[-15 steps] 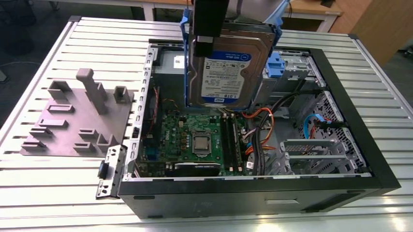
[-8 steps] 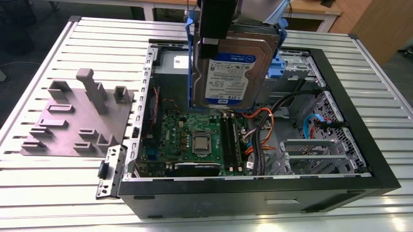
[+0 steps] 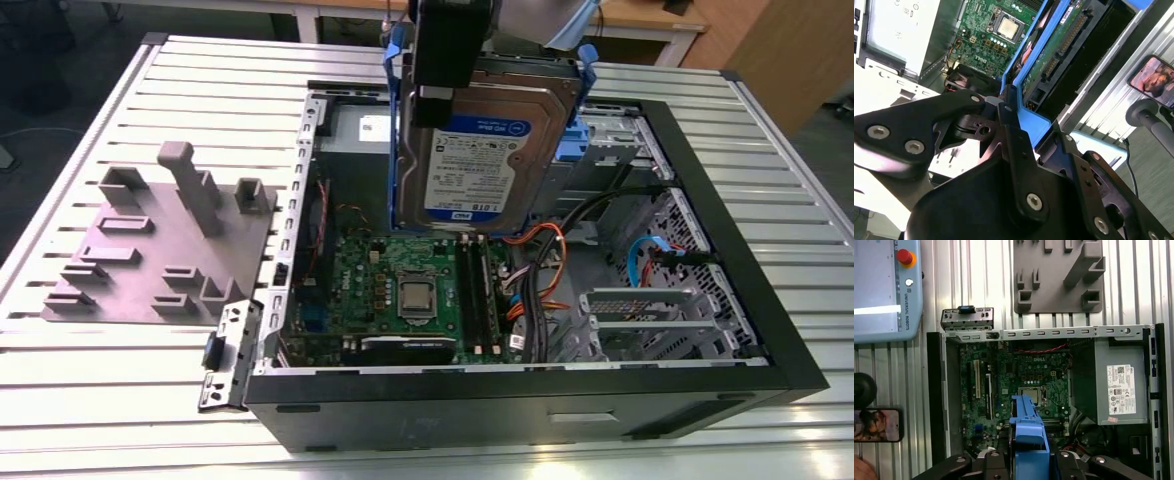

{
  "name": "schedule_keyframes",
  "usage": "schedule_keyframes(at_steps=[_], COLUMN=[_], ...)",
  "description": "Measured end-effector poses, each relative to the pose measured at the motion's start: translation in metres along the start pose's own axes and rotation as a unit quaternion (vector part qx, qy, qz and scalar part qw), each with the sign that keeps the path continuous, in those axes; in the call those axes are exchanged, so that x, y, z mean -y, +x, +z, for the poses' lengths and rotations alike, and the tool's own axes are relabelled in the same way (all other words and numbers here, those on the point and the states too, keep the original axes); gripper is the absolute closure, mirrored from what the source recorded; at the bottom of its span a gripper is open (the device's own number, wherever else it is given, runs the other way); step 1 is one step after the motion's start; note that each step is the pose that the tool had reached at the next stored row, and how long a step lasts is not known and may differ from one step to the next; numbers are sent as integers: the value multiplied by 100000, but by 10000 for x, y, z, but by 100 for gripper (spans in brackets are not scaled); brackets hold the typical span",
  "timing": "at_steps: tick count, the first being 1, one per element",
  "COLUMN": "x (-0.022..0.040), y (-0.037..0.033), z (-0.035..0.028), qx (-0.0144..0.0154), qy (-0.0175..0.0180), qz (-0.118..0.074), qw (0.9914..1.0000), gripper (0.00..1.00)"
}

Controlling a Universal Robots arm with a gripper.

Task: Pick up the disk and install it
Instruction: 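Insert the disk into the insertion slot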

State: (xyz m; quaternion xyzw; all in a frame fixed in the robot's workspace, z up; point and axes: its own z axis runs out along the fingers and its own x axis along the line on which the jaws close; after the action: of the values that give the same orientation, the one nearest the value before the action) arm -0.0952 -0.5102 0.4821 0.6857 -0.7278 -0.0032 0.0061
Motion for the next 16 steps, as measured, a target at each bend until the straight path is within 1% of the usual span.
schedule_keyframes(at_steps=[5,11,14,16], x=[1,4,17,38], y=[10,42,48,50], z=[0,1,2,2], qx=[-9,-6,-2,-6], qy=[-2,0,1,0], qz=[-6,1,0,-1], qw=[100000,100000,100000,100000], gripper=[64,64,64,64])
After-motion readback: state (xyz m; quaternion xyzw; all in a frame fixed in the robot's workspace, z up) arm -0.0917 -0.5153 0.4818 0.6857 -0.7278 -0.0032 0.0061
